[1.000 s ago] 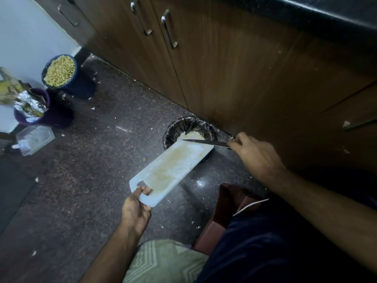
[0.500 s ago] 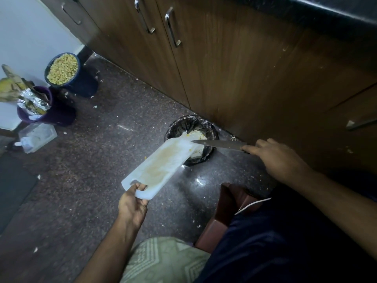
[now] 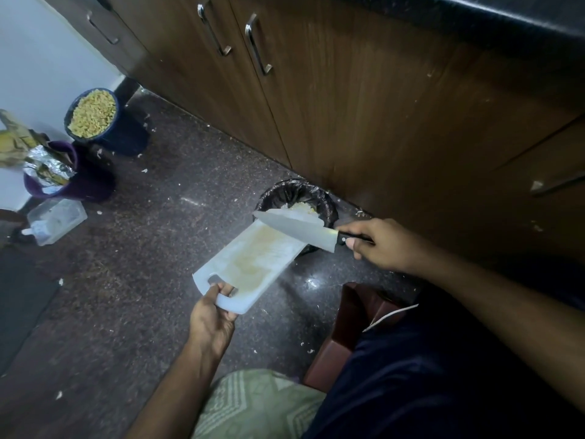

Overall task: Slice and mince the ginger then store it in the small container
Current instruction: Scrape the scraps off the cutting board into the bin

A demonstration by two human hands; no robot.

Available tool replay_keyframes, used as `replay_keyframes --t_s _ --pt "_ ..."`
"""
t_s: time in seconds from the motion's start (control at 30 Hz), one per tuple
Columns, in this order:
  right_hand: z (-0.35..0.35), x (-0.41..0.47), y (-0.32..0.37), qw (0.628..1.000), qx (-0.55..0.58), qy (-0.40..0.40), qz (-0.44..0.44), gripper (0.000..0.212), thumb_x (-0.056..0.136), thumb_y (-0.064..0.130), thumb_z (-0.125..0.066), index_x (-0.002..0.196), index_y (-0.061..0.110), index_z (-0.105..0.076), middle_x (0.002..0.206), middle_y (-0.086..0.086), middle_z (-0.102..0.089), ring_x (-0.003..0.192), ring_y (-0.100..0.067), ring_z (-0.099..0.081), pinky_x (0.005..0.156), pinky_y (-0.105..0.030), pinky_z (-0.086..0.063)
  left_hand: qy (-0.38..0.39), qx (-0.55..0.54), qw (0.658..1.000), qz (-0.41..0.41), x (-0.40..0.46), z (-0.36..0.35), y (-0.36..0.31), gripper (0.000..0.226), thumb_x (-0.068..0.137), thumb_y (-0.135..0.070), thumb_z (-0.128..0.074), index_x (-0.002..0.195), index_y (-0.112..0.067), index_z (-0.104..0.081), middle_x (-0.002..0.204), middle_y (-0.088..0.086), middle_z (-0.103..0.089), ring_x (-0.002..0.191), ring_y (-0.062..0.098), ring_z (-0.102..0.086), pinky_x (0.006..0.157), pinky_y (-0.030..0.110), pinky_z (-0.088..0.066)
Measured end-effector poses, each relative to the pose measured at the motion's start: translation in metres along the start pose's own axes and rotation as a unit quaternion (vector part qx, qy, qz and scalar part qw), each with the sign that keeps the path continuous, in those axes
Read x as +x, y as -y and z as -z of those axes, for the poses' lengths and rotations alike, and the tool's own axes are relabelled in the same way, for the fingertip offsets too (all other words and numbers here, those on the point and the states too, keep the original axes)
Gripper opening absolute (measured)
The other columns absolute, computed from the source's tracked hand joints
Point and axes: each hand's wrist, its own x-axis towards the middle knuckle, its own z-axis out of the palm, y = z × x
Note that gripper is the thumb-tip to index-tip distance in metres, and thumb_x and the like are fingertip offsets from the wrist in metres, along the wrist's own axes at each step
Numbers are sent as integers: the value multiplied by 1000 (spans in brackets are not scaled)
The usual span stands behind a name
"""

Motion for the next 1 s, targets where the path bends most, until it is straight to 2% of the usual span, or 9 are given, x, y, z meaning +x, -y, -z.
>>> replay_keyframes --t_s 0.07,0.17,0.23,0.3,0.4,0.53,0.7,0.83,1.0 --pt "-2 2 7 1000 -20 20 -10 39 103 26 -54 141 34 -55 92 14 -72 76 5 -63 68 -23 -48 3 10 1000 -5 1 0 0 23 109 -16 -44 91 -12 -57 82 1 -58 57 6 -63 48 25 -55" --pt "-1 5 12 996 -91 19 -15 40 104 31 -50 143 38 -52 125 1 -68 102 -15 -64 78 -28 -46 14 8 1000 -9 -1 -1 0 21 109 -16 -44 93 -11 -58 86 3 -59 70 10 -64 57 28 -61" --pt "0 5 12 985 -172 -1 -9 41 104 39 -47 144 48 -45 131 4 -66 114 -23 -63 84 -35 -49 15 6 1000 -12 -2 -2 0 22 109 -15 -44 93 -9 -58 88 4 -60 73 12 -65 63 32 -64" --pt "1 7 12 972 -234 -29 5 41 103 41 -46 143 53 -39 128 5 -66 112 -24 -64 83 -38 -51 7 3 1000 -13 -2 -1 0 22 109 -16 -45 93 -8 -58 90 5 -62 68 11 -69 64 33 -64" --pt "4 12 10 945 -315 -77 33 41 105 36 -46 142 52 -40 112 4 -64 96 -20 -66 65 -31 -47 5 -8 1000 -11 -1 2 0 22 110 -18 -45 95 -10 -58 89 4 -61 67 10 -68 67 35 -63" --pt "12 15 7 919 -379 -107 8 55 102 18 -50 148 43 -37 103 0 -56 87 -19 -62 57 -30 -40 3 -12 1000 -16 -1 3 -1 23 110 -18 -44 96 -8 -60 78 3 -68 62 9 -71 65 35 -64" --pt "12 8 10 948 -299 -93 60 47 106 35 -41 151 43 -32 102 4 -51 87 -16 -57 62 -31 -46 1 -14 1000 -9 4 4 0 22 110 -19 -46 95 -10 -60 83 2 -64 60 8 -69 68 35 -63" --pt "-4 -2 19 948 -302 -89 51 41 106 44 -31 138 28 -50 110 5 -54 101 -14 -56 69 -32 -45 9 -14 1000 -7 8 8 2 21 109 -18 -47 97 -9 -61 88 4 -68 69 12 -72 70 38 -65" --pt "-10 0 16 941 -322 -93 40 33 104 38 -43 124 18 -58 113 0 -54 102 -18 -56 75 -32 -45 20 -20 1000 -5 5 7 2 23 109 -18 -46 93 -10 -61 77 0 -66 63 9 -70 72 38 -64"
